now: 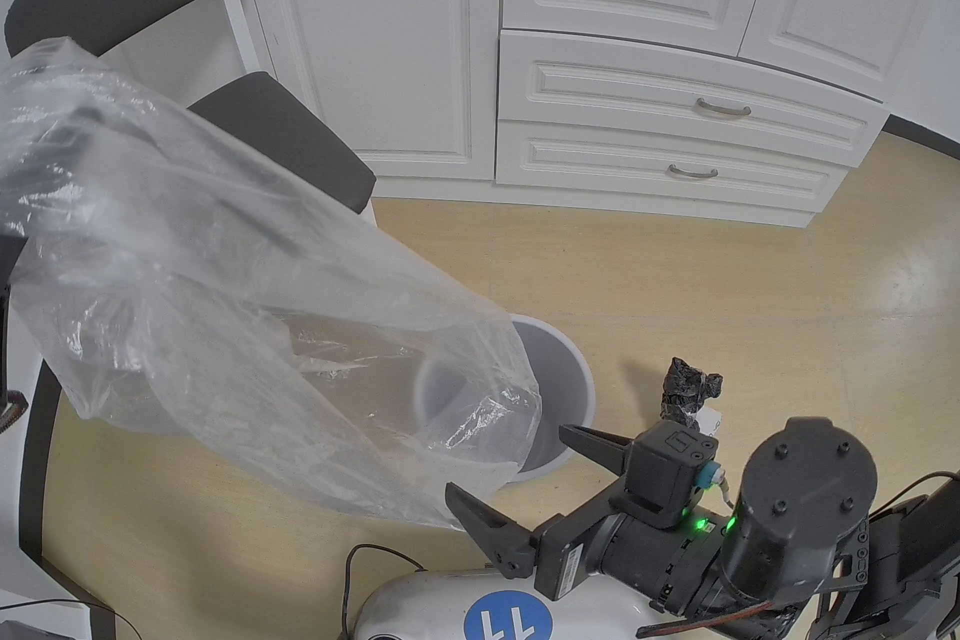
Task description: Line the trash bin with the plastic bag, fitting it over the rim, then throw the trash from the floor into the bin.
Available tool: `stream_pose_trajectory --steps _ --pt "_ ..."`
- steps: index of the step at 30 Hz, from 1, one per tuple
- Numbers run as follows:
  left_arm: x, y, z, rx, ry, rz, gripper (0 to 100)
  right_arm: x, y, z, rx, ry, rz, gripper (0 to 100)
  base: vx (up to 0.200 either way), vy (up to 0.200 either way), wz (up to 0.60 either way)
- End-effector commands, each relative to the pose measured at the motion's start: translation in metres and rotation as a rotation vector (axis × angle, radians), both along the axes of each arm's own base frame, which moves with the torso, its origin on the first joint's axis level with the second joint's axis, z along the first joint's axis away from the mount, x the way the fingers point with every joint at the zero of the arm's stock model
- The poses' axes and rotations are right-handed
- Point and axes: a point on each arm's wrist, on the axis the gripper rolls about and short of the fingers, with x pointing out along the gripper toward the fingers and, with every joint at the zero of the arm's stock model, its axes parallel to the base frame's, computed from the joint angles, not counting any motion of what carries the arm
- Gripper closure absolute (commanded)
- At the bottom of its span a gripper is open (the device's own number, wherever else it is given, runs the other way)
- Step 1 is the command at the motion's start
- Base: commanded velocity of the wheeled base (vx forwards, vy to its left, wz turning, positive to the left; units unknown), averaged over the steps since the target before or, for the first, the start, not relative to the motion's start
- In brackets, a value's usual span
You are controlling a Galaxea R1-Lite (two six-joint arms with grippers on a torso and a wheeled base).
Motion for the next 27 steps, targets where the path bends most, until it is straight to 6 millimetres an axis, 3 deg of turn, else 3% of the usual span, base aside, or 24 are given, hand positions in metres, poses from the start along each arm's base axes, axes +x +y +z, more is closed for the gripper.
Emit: stream_pose_trajectory --steps 1,13,18,27 --pt "-0.001 0.001 0.0 0.0 -0.003 0.001 100 0.004 -0.002 0.007 0.026 -0.012 -0.022 0 0.0 0.0 0.0" --pt "-0.005 0.002 -0.002 -0.009 -0.059 -0.061 100 0.038 -0.008 0.021 0.057 0.004 -0.142 0 0.0 0.0 0.0" --pt "-0.007 0.003 -0.003 -0.009 -0.065 -0.068 100 0.055 -0.01 0.036 0.11 0.067 -0.208 0 0.0 0.0 0.0" --pt "-0.01 0.005 -0.002 -0.017 -0.077 -0.071 100 0.058 -0.016 0.062 0.204 0.265 -0.181 0 0.0 0.0 0.0"
